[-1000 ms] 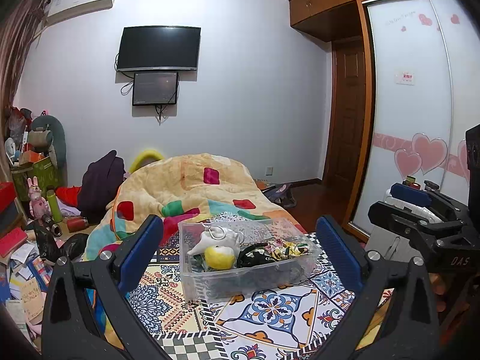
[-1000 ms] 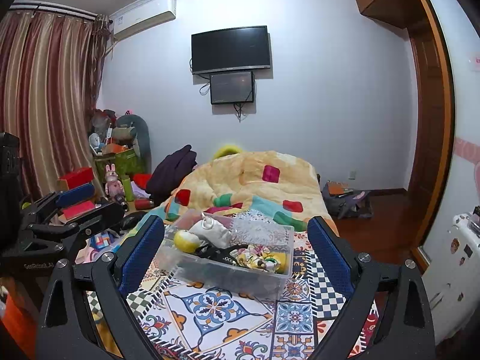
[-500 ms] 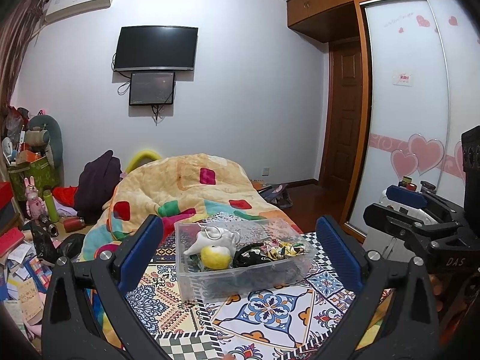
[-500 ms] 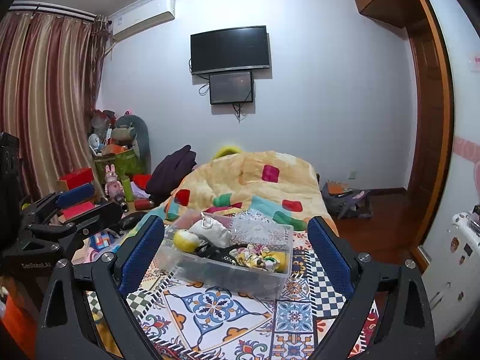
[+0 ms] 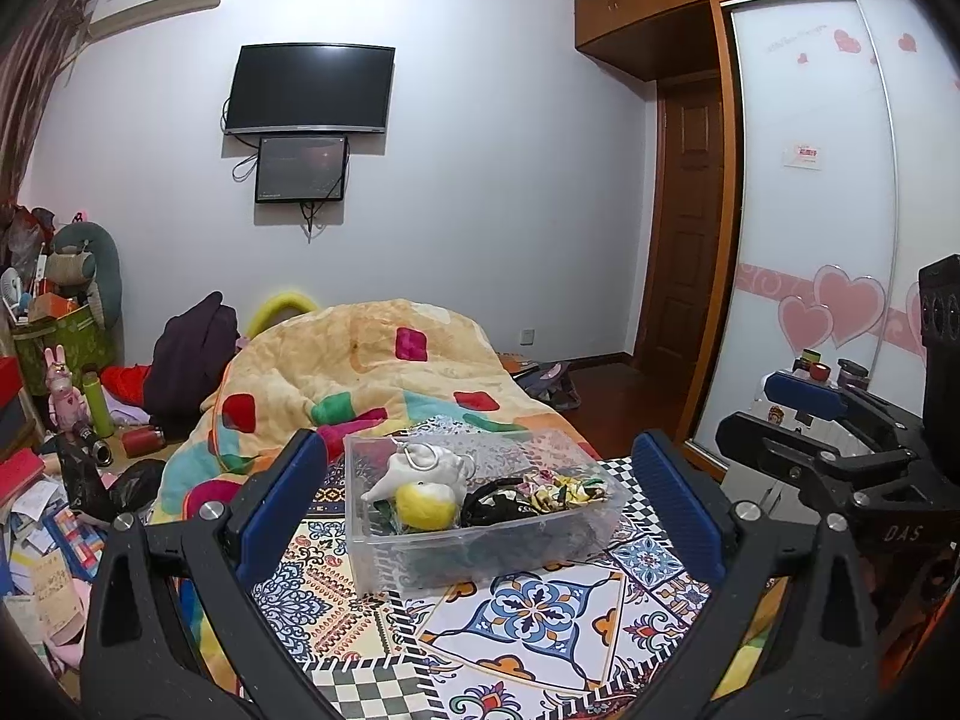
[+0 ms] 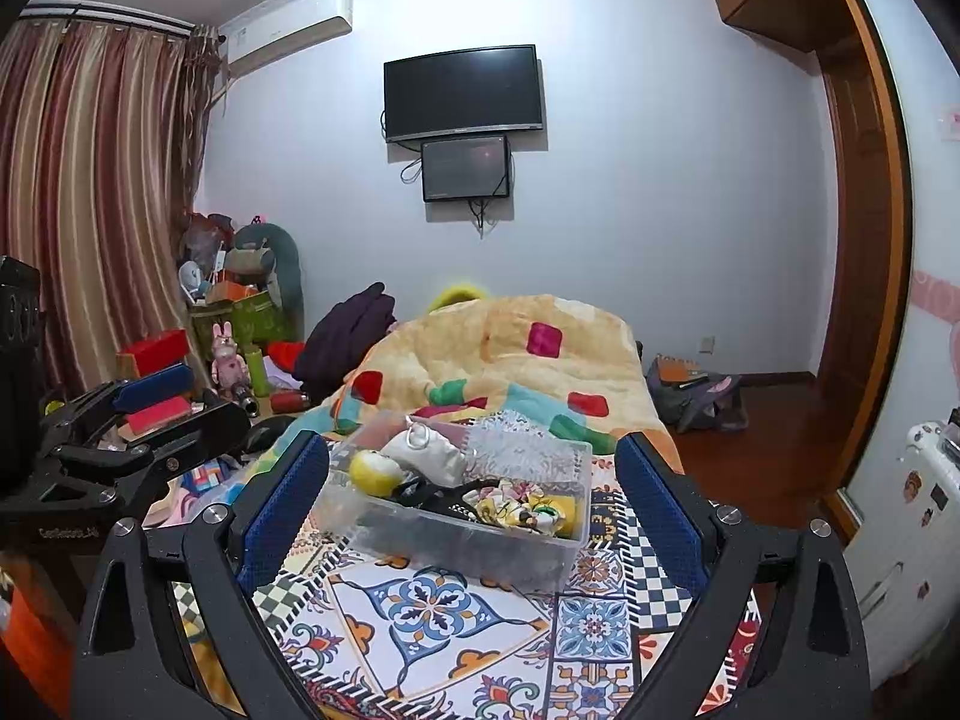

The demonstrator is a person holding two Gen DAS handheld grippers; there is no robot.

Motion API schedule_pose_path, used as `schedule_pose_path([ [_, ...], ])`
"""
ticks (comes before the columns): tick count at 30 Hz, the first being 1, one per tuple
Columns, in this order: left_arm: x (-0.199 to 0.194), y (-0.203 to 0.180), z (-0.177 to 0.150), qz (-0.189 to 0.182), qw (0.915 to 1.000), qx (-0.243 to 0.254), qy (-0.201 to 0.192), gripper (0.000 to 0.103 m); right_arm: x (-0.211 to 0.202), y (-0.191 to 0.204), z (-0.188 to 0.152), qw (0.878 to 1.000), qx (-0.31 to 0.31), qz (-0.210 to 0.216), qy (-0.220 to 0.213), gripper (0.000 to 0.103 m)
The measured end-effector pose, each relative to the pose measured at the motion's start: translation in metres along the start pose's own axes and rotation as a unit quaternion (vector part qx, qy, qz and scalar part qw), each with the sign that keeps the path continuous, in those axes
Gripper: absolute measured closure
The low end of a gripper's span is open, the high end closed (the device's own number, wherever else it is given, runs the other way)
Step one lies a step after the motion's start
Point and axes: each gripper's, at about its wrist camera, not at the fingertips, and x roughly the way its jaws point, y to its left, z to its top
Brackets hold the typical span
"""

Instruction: Organize soft objects

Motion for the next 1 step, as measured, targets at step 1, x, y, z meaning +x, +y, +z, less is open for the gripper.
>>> schedule_pose_path([
  [1,0.0002,-0.0003,-0.0003,0.000,1.0000,0.000,0.001,0.000,0.0003,0.0000,-0.0003,1.000,0.000,0.000,0.001,0.007],
])
